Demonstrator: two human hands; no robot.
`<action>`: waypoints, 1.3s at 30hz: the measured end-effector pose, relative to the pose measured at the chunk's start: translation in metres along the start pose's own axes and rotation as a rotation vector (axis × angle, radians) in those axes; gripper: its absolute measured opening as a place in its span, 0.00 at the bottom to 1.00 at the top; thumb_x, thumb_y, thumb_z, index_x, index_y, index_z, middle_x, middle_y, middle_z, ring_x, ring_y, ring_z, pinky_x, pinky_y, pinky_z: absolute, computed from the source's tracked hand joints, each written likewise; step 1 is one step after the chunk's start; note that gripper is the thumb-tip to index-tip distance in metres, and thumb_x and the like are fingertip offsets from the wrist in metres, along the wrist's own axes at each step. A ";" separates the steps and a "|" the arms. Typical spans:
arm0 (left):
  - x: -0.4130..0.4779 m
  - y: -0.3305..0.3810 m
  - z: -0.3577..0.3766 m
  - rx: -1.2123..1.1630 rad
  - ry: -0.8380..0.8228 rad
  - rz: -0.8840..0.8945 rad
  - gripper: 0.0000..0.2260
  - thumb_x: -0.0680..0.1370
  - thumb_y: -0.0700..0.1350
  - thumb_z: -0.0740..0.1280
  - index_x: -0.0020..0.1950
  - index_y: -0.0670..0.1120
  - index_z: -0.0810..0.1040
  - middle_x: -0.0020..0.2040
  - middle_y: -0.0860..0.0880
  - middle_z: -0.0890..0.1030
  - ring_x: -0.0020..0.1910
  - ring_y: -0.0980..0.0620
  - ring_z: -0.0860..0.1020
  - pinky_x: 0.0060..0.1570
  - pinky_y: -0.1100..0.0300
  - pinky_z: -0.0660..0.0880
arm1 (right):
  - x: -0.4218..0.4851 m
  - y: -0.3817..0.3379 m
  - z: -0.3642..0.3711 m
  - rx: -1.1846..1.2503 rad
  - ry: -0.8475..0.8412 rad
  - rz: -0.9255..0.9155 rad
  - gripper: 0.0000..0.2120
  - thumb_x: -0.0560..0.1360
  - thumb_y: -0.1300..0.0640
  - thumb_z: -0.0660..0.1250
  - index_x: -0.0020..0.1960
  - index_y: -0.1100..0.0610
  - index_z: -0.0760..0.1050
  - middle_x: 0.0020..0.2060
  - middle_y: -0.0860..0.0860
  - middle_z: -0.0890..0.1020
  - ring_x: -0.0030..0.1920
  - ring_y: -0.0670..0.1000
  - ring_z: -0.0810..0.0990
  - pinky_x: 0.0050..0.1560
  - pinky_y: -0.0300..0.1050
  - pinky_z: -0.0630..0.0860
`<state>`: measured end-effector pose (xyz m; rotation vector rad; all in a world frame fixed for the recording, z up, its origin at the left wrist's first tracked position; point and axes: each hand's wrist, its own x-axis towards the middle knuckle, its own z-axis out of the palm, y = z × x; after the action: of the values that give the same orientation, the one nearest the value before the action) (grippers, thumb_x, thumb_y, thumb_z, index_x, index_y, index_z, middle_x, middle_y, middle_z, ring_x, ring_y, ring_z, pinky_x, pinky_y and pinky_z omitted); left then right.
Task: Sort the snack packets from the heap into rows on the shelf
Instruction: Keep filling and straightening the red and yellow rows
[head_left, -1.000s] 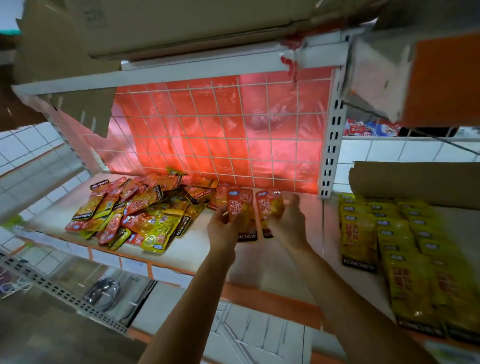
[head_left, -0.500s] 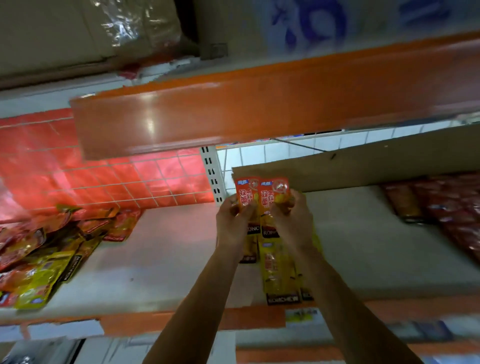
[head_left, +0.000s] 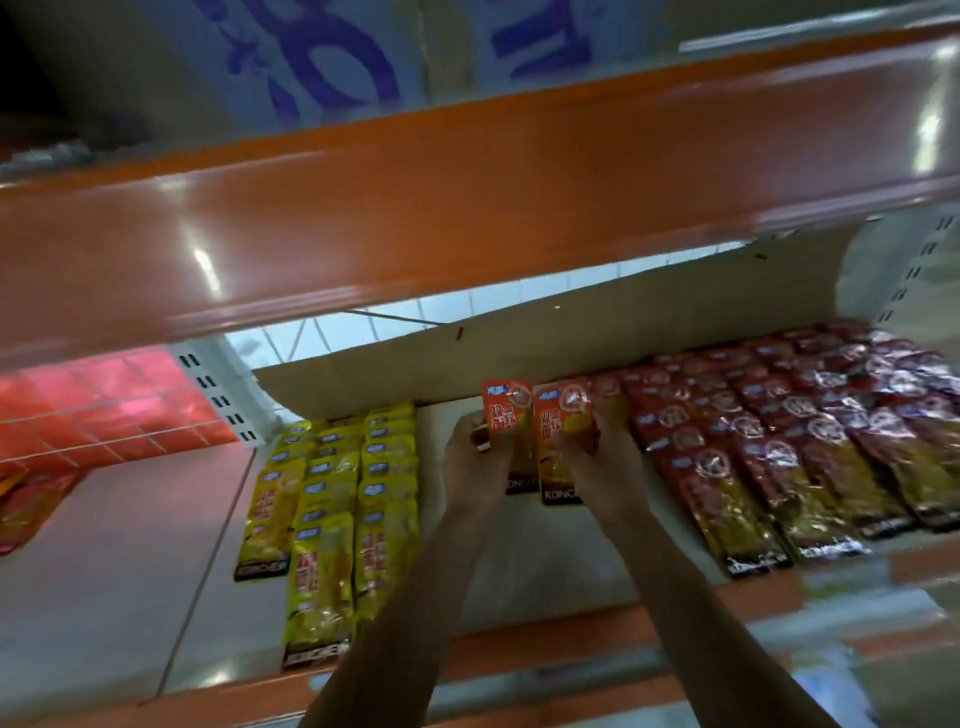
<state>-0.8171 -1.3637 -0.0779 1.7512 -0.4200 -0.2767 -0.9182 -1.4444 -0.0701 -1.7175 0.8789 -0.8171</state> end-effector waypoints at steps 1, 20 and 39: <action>-0.002 -0.003 0.009 0.045 0.006 -0.010 0.10 0.77 0.48 0.68 0.57 0.49 0.77 0.48 0.56 0.79 0.44 0.63 0.76 0.39 0.69 0.73 | 0.002 0.007 -0.010 -0.005 0.002 0.010 0.10 0.73 0.58 0.68 0.50 0.46 0.73 0.37 0.41 0.78 0.39 0.41 0.78 0.36 0.34 0.69; -0.018 -0.010 0.065 -0.001 -0.029 -0.185 0.06 0.78 0.49 0.66 0.54 0.52 0.77 0.50 0.53 0.82 0.48 0.54 0.81 0.50 0.53 0.80 | 0.031 0.038 -0.063 -0.012 -0.002 0.090 0.06 0.75 0.62 0.63 0.50 0.55 0.71 0.33 0.46 0.76 0.28 0.41 0.73 0.26 0.34 0.67; 0.005 0.007 0.098 0.216 -0.094 -0.173 0.05 0.76 0.49 0.69 0.50 0.52 0.81 0.39 0.60 0.77 0.41 0.60 0.77 0.36 0.69 0.69 | 0.036 0.032 -0.088 0.025 0.108 0.044 0.18 0.76 0.59 0.66 0.64 0.55 0.68 0.37 0.44 0.76 0.30 0.35 0.76 0.23 0.28 0.68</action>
<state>-0.8534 -1.4535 -0.0923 1.9960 -0.3767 -0.4521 -0.9797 -1.5233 -0.0726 -1.6383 0.9723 -0.8947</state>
